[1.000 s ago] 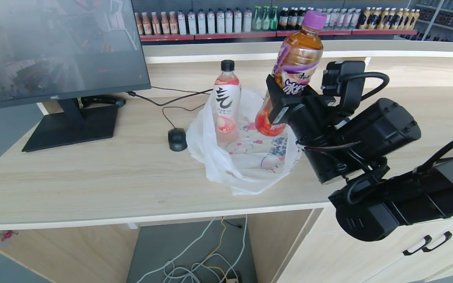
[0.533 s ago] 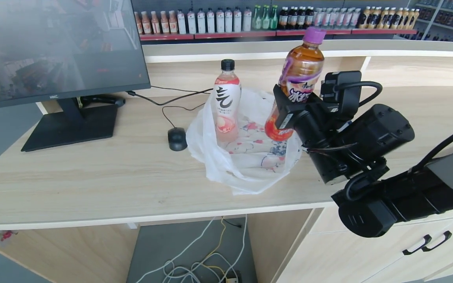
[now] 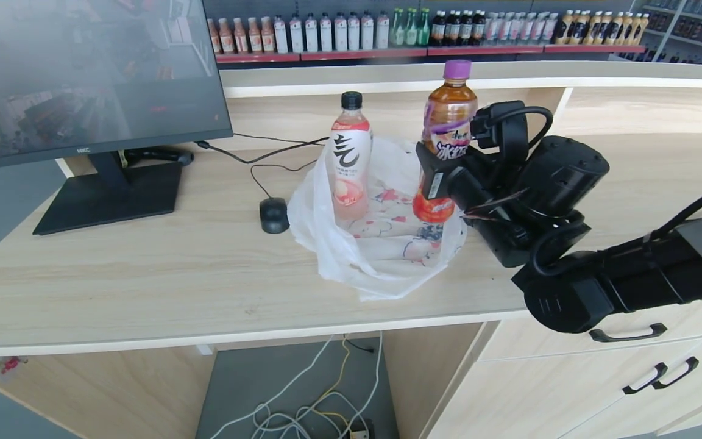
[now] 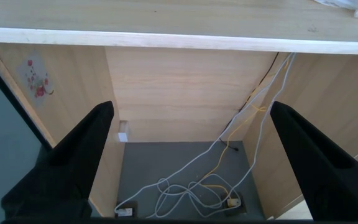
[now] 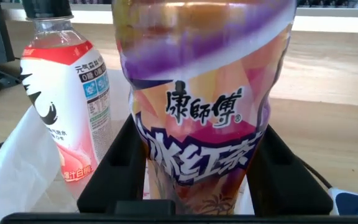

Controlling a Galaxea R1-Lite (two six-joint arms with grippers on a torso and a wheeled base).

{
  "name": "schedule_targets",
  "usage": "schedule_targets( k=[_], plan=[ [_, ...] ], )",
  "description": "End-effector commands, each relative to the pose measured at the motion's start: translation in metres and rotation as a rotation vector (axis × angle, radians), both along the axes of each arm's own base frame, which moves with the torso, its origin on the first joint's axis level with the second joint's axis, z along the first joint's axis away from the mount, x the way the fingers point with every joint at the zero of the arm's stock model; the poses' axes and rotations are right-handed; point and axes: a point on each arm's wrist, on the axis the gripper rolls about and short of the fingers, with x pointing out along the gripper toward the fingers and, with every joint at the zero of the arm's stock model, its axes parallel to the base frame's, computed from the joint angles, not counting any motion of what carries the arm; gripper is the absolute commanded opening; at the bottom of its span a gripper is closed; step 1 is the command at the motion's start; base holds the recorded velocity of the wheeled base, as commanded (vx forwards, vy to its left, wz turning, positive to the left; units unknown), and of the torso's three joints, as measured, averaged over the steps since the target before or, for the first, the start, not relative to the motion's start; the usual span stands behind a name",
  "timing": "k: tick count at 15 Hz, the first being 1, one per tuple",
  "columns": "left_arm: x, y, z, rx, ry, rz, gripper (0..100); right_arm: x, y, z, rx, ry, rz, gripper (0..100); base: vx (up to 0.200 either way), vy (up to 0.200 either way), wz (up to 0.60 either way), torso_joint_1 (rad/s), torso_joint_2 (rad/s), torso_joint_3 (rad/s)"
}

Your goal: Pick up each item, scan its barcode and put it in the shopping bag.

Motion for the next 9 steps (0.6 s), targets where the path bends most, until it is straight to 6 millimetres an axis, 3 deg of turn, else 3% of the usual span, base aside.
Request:
schedule_targets(
  k=[1, 9],
  plan=[
    [0.0, 0.0, 0.0, 0.0, -0.001, 0.0, 100, 0.006, 0.003, 0.005, 0.003, -0.006, 0.0, 0, 0.0, 0.0, 0.0, 0.0, 0.0, 0.0],
    [0.0, 0.0, 0.0, 0.0, -0.001, 0.0, 100, 0.027, 0.015, -0.022, -0.026, 0.043, -0.001, 0, 0.0, 0.0, 0.0, 0.0, 0.0, 0.0]
  ],
)
